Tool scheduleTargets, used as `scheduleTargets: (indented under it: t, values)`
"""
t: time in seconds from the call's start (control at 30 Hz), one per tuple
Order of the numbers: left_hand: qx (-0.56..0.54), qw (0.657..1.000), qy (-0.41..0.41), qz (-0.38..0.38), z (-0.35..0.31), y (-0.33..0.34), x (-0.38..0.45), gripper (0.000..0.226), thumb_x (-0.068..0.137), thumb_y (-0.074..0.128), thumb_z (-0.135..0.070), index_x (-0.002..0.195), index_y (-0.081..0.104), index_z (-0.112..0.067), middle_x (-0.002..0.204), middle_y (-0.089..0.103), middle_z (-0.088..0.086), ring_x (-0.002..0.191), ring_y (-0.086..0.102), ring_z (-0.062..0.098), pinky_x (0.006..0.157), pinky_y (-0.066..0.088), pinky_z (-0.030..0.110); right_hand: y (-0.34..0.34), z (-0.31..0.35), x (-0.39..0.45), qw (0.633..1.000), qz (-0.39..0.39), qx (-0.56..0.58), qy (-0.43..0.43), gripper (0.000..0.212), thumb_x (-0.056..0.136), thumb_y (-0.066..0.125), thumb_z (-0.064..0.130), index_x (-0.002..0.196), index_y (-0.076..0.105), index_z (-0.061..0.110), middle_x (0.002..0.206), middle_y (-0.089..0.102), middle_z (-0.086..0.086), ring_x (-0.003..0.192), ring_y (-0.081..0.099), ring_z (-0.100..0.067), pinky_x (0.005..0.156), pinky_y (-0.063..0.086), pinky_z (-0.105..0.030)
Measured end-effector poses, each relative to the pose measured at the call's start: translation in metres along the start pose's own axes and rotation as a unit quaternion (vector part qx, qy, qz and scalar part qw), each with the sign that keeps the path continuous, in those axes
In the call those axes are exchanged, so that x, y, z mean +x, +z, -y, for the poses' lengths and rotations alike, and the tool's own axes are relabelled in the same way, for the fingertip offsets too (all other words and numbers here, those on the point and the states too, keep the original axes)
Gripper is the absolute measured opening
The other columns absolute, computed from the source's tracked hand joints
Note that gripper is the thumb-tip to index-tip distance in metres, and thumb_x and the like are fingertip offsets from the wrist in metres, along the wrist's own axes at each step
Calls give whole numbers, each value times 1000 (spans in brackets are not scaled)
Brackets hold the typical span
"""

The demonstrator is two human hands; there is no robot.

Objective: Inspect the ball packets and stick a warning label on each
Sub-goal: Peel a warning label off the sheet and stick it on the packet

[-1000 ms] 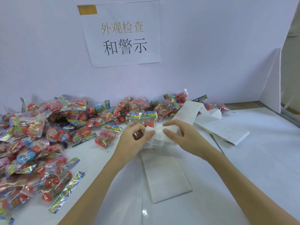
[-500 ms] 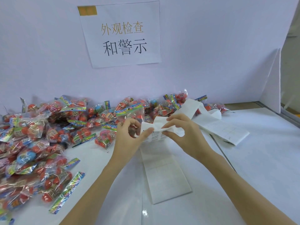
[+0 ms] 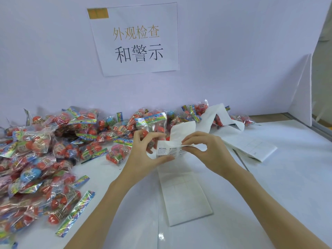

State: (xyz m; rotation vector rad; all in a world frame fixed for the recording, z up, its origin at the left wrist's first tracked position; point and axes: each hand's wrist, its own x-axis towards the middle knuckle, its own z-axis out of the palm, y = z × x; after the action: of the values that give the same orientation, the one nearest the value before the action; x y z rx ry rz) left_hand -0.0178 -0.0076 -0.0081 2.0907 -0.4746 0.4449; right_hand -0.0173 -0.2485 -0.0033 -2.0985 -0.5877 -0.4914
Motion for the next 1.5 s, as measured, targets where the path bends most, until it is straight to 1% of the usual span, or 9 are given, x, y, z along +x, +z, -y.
scheduleTargets:
  t: [0.1,0.27,0.47,0.67,0.8,0.9,1.07,1.27,1.5]
  values:
    - [3,1000,25,1,1,0,1,47,66,86,-51,108,71,-38,118,46,-2,101,57,8,79,50,17,1,0,0,1000,17,-19,-1,8,90,81,16,98,83,17,102,76,11,92,68,-5,83,46,-13]
    - [24,998,53,-8,5,0,2,30,72,87,-44,91,76,-24,106,49,1,88,54,11,71,46,17,-2,-2,0,997,48,-60,0,4,93,78,21,97,80,21,107,74,14,94,65,-8,85,47,-18]
    - [45,997,61,-15,12,0,1,23,79,80,-42,81,78,-19,106,52,-9,91,55,6,74,43,10,0,-1,0,997,56,-54,-5,10,96,75,17,104,80,19,106,75,12,95,67,-9,85,52,-21]
    - [62,996,68,-12,12,0,2,26,83,75,-42,87,79,-16,107,51,-2,93,55,2,76,43,10,2,2,-2,999,17,-42,-12,4,93,78,20,96,76,21,96,74,15,94,63,-3,83,43,-11]
    - [37,995,90,-14,7,4,-2,29,84,80,-43,106,79,-25,115,46,-4,102,56,-5,83,43,7,4,4,-1,999,28,-39,-19,4,95,77,19,97,79,17,94,75,8,90,64,-10,82,49,-23]
    - [34,996,86,-14,6,10,-3,12,92,74,-35,95,79,-24,113,47,-7,105,54,-1,87,40,8,5,5,-2,998,45,-34,-23,6,96,75,20,97,80,16,93,74,7,88,65,-9,82,52,-28]
    - [35,997,67,-11,7,17,-3,18,96,66,-35,91,77,-21,104,44,-14,97,52,-1,84,38,6,6,5,-4,998,48,-26,-24,20,97,73,14,115,79,21,98,73,8,86,67,-9,81,55,-23]
    - [35,998,45,-4,6,18,-3,13,97,65,-35,90,75,-28,102,43,-15,95,50,-5,83,36,5,7,7,-3,997,47,-22,-50,20,96,73,8,109,82,19,102,75,8,88,69,-10,82,57,-29]
    - [33,999,8,3,7,18,-3,15,99,68,-30,90,77,-21,102,42,-13,96,49,-5,83,36,5,5,9,-4,995,41,-34,-81,12,92,78,11,101,83,17,101,74,7,90,68,-15,81,56,-35]
